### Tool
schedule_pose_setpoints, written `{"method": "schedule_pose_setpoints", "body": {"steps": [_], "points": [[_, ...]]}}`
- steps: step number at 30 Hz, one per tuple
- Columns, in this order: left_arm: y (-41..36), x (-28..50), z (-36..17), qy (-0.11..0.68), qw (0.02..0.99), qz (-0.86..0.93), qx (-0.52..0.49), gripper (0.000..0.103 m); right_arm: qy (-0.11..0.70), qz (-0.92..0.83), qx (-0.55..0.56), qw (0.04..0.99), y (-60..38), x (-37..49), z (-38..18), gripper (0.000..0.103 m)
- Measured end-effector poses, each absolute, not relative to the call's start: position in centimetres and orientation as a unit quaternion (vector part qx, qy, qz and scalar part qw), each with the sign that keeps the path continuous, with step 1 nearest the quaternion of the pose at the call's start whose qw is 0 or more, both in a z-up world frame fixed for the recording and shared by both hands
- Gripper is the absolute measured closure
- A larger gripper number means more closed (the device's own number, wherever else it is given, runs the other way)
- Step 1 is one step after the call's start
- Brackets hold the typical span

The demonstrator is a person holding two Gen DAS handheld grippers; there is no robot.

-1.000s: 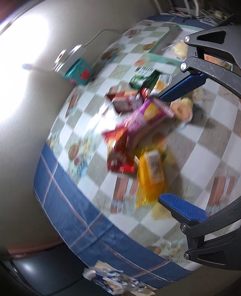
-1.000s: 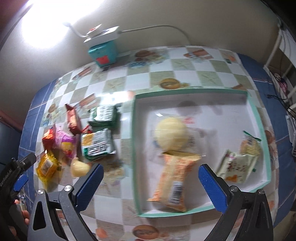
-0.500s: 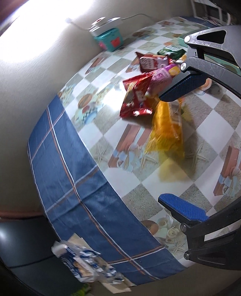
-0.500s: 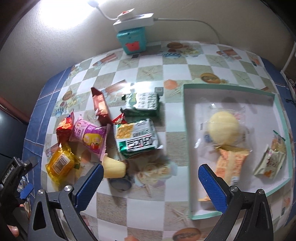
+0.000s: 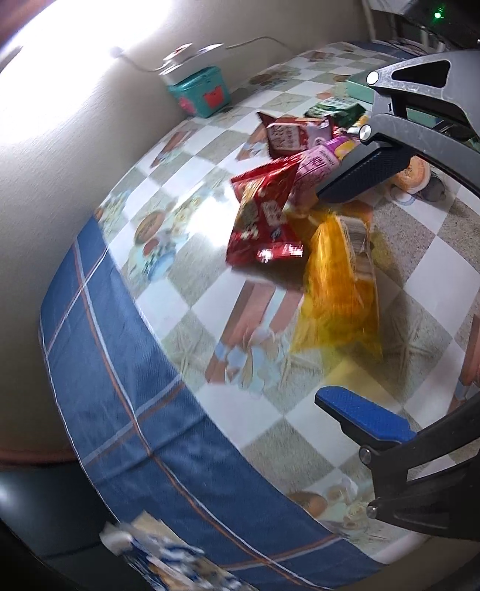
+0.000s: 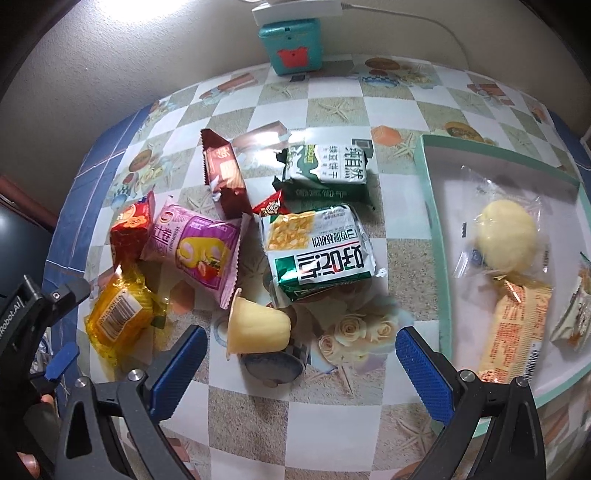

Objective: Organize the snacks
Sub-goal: 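Withdraw both open tools from the tray back toward the snack pile, then grasp the yellow pudding cup with the right tool while the left grasps the yellow bag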

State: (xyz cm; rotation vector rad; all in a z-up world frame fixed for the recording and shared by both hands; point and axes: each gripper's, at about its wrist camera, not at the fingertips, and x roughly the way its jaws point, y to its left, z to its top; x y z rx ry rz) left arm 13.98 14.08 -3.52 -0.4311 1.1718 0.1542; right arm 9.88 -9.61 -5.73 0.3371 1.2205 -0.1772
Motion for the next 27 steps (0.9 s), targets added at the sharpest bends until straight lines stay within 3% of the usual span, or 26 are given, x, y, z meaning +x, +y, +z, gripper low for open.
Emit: {"method": "schedule_pose_setpoints", "body": {"steps": [7,9,13,16,19,22,26,27], "points": [[12.6,14.7,-4.6,0.562,0.806,0.069,-0.175,0.004,0.573,-0.077,0.158,0.8,-8.9,10.6,-6.8,0.001],[12.6,14.9,-5.0,0.562,0.805,0.069,-0.176,0.004,0.576,-0.075,0.155,0.799,-8.6,10.8,-7.1,0.008],[12.3,15.1,-5.6,0.565,0.803,0.067,-0.176,0.004,0.58,-0.074,0.154,0.796,-8.1,11.4,-7.8,0.01],[11.9,15.2,-6.1,0.572,0.8,0.064,-0.169,0.005,0.583,-0.073,0.152,0.795,-7.8,11.8,-8.2,0.017],[11.7,15.2,-6.5,0.577,0.797,0.069,-0.166,0.015,0.584,-0.07,0.153,0.794,-7.6,12.1,-8.3,0.02],[11.9,15.1,-6.6,0.575,0.796,0.071,-0.172,0.015,0.584,-0.066,0.153,0.794,-7.2,12.4,-8.5,0.023],[12.2,15.0,-6.5,0.574,0.796,0.073,-0.179,0.016,0.584,-0.061,0.153,0.795,-6.7,12.4,-8.7,0.032],[12.3,15.0,-6.5,0.574,0.796,0.073,-0.18,0.016,0.583,-0.06,0.153,0.796,-6.7,12.3,-8.7,0.039]]}}
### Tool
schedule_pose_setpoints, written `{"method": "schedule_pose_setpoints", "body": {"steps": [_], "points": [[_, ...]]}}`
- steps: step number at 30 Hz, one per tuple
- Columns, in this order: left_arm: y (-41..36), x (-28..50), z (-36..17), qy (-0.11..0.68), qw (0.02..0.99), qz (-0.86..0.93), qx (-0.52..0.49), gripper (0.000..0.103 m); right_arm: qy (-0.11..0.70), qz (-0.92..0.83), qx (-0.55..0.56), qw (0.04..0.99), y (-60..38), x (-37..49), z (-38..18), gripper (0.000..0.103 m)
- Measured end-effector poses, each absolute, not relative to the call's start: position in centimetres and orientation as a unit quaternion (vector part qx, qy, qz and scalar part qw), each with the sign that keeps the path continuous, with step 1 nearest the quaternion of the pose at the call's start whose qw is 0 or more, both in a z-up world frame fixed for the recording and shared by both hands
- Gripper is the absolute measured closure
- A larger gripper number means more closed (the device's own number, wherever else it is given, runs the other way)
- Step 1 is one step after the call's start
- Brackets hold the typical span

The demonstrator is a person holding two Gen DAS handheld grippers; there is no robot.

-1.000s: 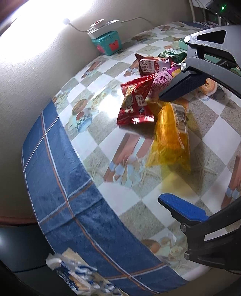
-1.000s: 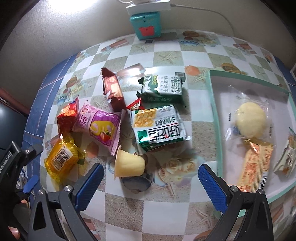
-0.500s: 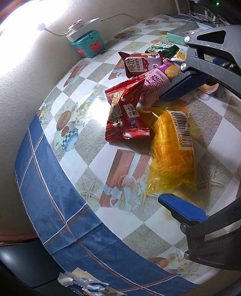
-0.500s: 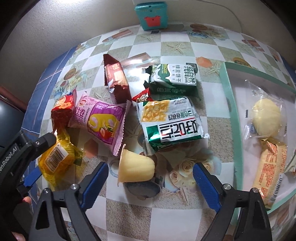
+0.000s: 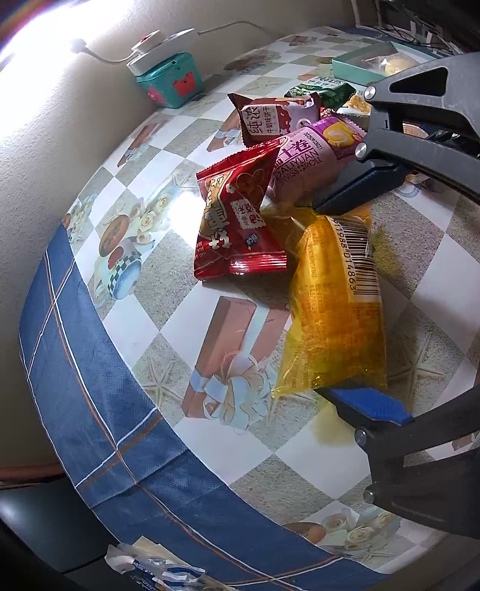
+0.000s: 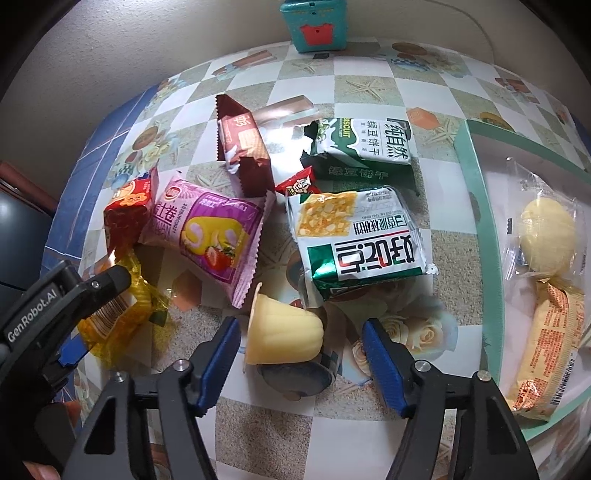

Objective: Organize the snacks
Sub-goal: 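Grasp the yellow pudding cup with the right tool while the left grasps the yellow bag, then lift and carry the pudding cup and yellow bag over the tray with both tools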

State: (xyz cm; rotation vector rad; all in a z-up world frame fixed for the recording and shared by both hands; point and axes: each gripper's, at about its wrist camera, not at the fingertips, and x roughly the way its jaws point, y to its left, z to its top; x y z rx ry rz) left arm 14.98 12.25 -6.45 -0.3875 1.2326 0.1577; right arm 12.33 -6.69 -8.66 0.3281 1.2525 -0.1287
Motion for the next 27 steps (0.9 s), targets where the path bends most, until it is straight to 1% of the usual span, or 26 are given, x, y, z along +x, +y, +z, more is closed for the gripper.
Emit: {"method": "schedule_pose_setpoints", "body": {"steps": [6,16,27], "points": [[12.4,14.6,-6.1,0.574,0.794,0.075,-0.185,0.018,0.582,-0.042,0.155,0.797,-6.5,12.2,-8.6,0.06],[12.2,14.3,-5.1,0.571,0.796,0.067,-0.19,0.022,0.586,-0.035,0.161,0.793,-7.0,11.8,-8.3,0.061],[11.1,13.6,-2.1,0.552,0.808,0.051,-0.201,0.022,0.569,-0.019,0.177,0.803,-8.4,10.9,-5.2,0.061]]}}
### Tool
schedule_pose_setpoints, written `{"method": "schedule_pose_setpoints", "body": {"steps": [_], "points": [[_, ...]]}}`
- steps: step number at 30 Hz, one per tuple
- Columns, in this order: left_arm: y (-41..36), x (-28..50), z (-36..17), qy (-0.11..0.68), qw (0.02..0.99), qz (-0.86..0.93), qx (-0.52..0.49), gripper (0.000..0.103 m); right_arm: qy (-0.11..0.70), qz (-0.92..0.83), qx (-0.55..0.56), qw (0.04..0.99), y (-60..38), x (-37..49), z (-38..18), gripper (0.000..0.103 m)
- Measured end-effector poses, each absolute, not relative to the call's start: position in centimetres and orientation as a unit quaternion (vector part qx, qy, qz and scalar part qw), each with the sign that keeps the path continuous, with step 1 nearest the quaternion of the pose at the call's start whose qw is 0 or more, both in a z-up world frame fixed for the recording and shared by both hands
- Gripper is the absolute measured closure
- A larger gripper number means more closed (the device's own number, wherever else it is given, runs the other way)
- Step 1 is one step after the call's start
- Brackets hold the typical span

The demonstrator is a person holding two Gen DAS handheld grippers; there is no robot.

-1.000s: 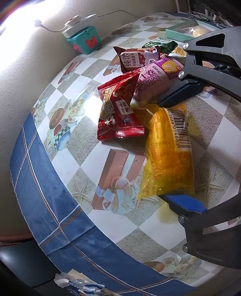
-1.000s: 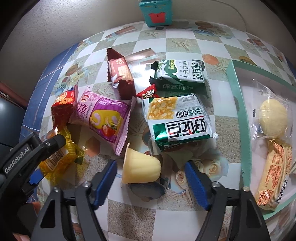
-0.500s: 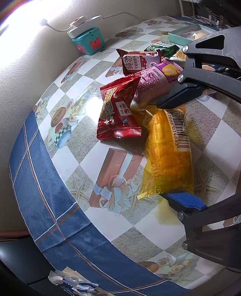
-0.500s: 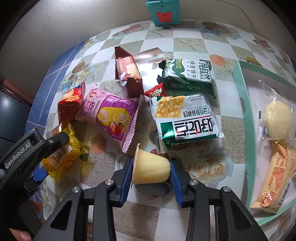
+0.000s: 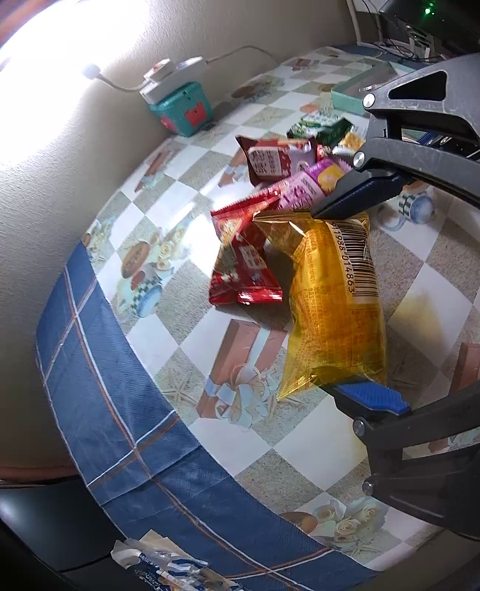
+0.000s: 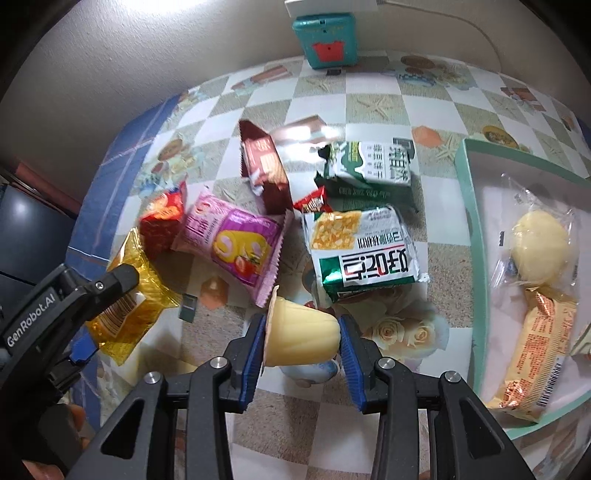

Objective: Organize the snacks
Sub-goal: 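Lift and carry the pudding cup and yellow bag over the tray with both tools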

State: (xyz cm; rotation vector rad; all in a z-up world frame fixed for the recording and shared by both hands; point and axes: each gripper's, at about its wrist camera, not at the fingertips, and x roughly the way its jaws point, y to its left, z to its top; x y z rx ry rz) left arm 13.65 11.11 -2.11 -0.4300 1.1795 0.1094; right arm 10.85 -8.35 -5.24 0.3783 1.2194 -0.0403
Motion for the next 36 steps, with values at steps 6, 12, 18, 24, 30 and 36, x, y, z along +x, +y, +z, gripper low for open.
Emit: {"method": "schedule_pose_setpoints", "body": {"steps": [6,12,18,24,30,36], "points": [[10.7,13.2,1.0,0.521,0.829,0.038,-0.2,0.022,0.543,-0.014,0.194,0.817,-9.6,10.2,-2.4,0.061],[9.0,12.7,3.3,0.503,0.844,0.013,-0.187,0.022,0.516,-0.021,0.207,0.831,-11.3,9.5,0.2,0.061],[5.5,12.1,5.6,0.487,0.858,-0.021,-0.164,0.022,0.488,-0.048,0.225,0.842,-14.4,8.3,2.3,0.061],[1.9,11.7,7.1,0.475,0.867,-0.051,-0.144,0.022,0.465,-0.079,0.254,0.844,-18.7,6.9,3.6,0.061],[-1.9,11.0,8.1,0.468,0.872,-0.077,-0.119,0.022,0.441,-0.121,0.287,0.842,-23.9,4.6,4.6,0.061],[-4.8,10.3,8.6,0.465,0.875,-0.095,-0.097,0.022,0.42,-0.16,0.312,0.837,-28.3,2.3,5.2,0.061]]}}
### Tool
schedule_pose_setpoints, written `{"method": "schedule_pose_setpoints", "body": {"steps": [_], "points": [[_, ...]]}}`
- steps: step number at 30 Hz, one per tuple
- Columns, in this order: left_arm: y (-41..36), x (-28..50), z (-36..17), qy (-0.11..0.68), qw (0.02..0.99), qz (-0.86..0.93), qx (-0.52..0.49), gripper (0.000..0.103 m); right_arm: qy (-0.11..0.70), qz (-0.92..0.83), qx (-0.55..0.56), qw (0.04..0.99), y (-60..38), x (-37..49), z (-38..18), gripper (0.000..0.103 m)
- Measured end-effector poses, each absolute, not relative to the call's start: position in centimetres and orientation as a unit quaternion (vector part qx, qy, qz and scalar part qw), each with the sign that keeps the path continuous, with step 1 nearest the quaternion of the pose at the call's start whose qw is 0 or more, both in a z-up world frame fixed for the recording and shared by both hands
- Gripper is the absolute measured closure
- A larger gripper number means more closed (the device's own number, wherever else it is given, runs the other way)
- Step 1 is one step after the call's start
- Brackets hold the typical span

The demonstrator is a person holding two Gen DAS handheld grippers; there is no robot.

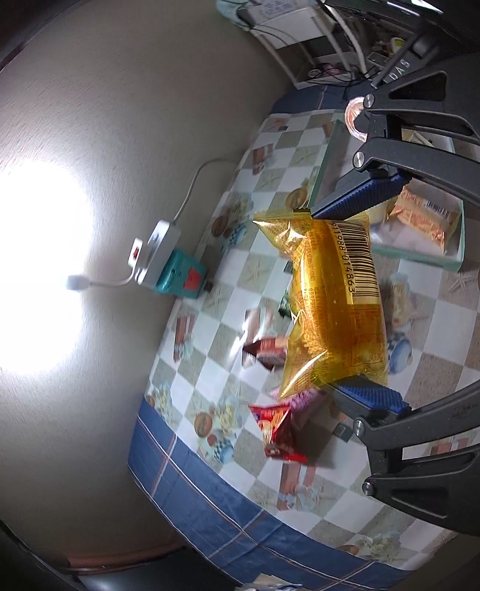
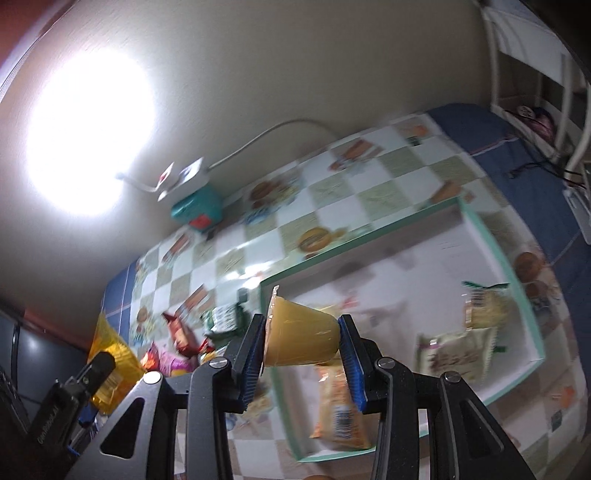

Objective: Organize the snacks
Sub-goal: 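Lift and carry the pudding cup and yellow bag over the tray with both tools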

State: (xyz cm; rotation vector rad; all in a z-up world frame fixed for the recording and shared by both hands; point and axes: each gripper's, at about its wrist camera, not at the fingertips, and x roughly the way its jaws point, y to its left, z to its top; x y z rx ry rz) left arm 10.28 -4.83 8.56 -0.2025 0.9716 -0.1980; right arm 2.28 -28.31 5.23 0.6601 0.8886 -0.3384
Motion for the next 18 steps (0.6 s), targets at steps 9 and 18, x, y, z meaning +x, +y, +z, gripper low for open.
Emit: {"method": "schedule_pose_setpoints", "body": {"steps": [9,18], "points": [[-9.7,9.0,9.0,0.459,0.878,-0.122,-0.057,0.022,0.402,-0.188,0.335,0.831,-32.8,-0.1,5.7,0.061],[-15.8,7.8,8.7,0.455,0.875,-0.162,-0.011,0.022,0.392,-0.216,0.349,0.823,-36.8,-2.0,5.5,0.061]]}}
